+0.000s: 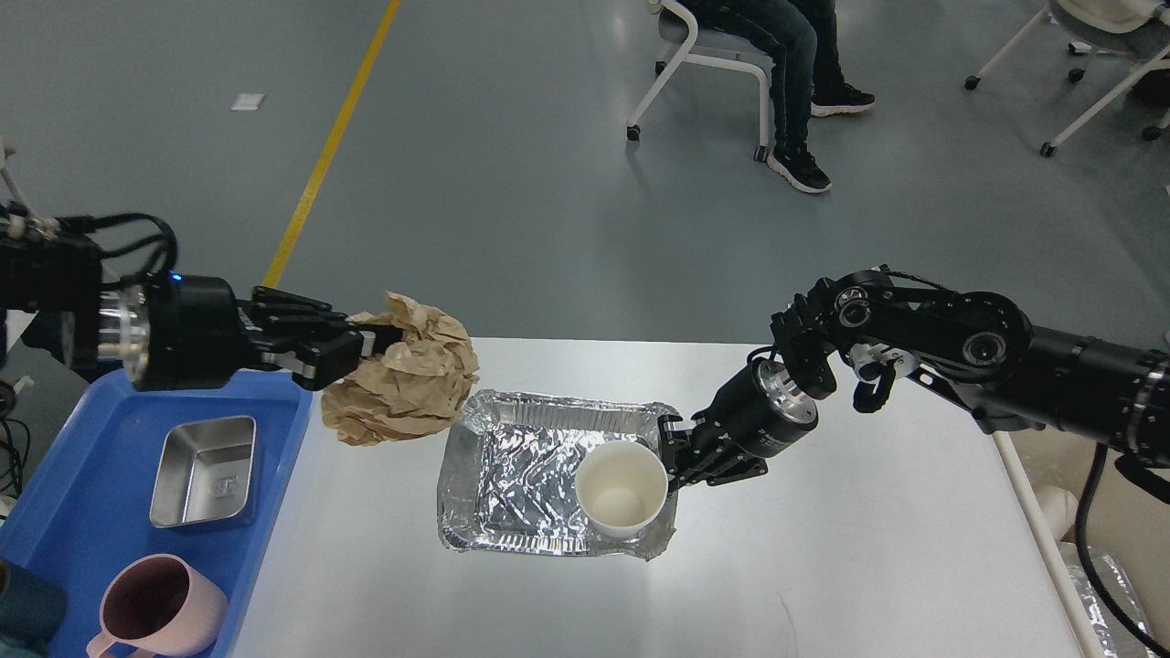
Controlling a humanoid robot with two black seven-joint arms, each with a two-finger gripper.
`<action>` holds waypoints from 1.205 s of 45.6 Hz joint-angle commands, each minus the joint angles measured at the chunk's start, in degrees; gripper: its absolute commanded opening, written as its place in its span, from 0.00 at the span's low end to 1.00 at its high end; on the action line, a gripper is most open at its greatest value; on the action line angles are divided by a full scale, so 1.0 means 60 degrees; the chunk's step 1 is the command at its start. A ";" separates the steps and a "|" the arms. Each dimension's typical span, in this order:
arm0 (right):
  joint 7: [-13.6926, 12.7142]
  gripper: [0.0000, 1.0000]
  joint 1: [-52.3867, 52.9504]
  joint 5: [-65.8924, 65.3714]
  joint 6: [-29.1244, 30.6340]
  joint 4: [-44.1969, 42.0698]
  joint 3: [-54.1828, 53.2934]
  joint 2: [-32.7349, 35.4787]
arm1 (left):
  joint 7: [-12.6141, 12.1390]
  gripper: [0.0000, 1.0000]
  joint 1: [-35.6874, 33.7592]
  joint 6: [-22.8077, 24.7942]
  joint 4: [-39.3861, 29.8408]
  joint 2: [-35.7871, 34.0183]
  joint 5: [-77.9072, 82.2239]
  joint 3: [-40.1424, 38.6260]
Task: Tidy desktop
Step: 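Carry the crumpled paper over the foil tray and release it, then raise the left gripper and carry the foil tray toward the white bin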
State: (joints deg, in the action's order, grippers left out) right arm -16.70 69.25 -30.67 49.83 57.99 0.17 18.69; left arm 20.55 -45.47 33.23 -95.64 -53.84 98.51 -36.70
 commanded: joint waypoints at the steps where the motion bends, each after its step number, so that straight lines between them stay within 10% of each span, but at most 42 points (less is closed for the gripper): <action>1: 0.0000 0.00 0.0016 0.0013 0.0000 0.0003 0.0000 0.0005 | -0.0129 0.00 -0.0025 0.0248 0.0104 0.1106 0.0354 0.0126; 16: 0.0000 0.00 0.0016 0.0013 0.0000 0.0018 0.0000 0.0020 | -0.0496 0.07 0.0019 0.0351 0.0207 0.1884 0.0866 0.0404; 22: 0.0000 0.00 0.0016 0.0013 0.0015 0.0062 0.0000 0.0093 | -0.0525 0.78 0.0048 0.0322 0.0514 0.2030 0.0910 0.0492; 24: 0.0000 0.00 0.0016 0.0013 0.0000 0.0062 0.0000 0.0093 | -0.0540 0.87 0.0092 0.0307 0.0587 0.2205 0.0910 0.0492; 55: 0.0000 0.00 -0.0175 0.0042 0.0015 0.0018 -0.0249 0.0225 | -0.0496 0.97 0.1161 -0.0307 0.1802 0.2206 -0.3026 -0.2552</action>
State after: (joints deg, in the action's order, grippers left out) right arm -16.70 68.37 -30.50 49.90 58.09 -0.61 19.69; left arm 17.36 -40.59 32.72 -87.46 -40.41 85.73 -47.65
